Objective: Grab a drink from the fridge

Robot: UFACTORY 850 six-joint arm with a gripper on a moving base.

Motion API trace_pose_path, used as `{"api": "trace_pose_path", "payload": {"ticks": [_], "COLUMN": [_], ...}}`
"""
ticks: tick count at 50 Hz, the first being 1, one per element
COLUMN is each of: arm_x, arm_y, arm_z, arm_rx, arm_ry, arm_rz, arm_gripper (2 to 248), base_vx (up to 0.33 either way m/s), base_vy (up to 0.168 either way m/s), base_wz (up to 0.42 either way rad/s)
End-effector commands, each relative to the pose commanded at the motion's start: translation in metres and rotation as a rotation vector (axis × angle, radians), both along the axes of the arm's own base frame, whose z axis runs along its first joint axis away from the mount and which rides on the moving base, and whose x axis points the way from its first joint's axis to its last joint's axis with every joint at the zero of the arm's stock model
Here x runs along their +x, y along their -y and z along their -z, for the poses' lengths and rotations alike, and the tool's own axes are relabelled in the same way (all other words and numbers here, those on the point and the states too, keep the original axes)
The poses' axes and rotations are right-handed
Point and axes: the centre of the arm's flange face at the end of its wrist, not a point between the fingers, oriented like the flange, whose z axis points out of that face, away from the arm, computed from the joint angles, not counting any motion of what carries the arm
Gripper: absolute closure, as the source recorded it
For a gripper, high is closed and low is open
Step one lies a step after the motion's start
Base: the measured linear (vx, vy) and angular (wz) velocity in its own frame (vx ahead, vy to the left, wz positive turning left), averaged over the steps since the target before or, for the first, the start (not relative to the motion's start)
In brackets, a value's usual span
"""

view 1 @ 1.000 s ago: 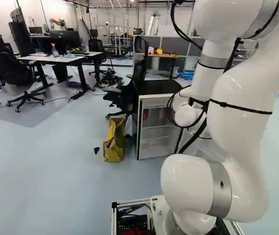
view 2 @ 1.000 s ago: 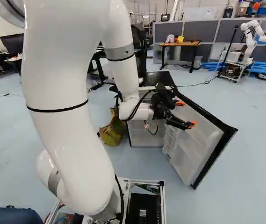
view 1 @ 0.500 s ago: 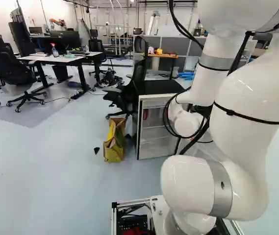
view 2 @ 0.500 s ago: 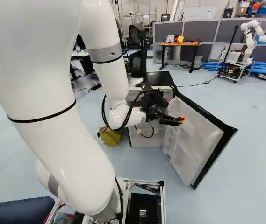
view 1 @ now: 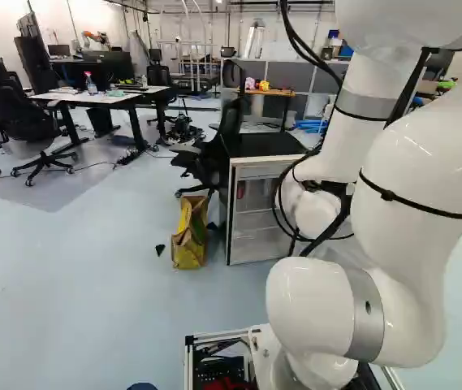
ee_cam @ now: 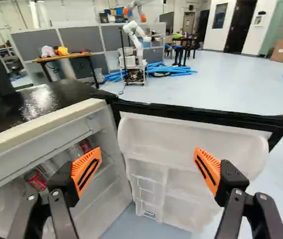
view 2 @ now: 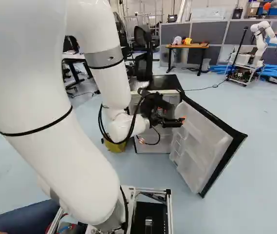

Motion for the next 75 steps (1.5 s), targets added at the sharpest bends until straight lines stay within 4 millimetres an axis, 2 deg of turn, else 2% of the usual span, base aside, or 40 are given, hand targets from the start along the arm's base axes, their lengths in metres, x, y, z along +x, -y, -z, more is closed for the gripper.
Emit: {"api": "trace_pose_path", "payload": {"ticks": [20,54,75], "arm_x": [0.010,0.028,0.048], "arm_y": [-0.014,-0.038,-0.034], "arm_z": [0.001,0.032,0.054], "arm_rx": [-0.018,-0.002,0.022], "arm_ry": [-0.017,-0.104,-0.141], "arm_rz": [-0.210,-0.552,-0.626], "arm_gripper": [3,3,3], "base_vx": [0.000,0.000,0.000], "base_vy": [0.000,0.000,0.000], "base_wz": [0.000,0.000,0.000]}}
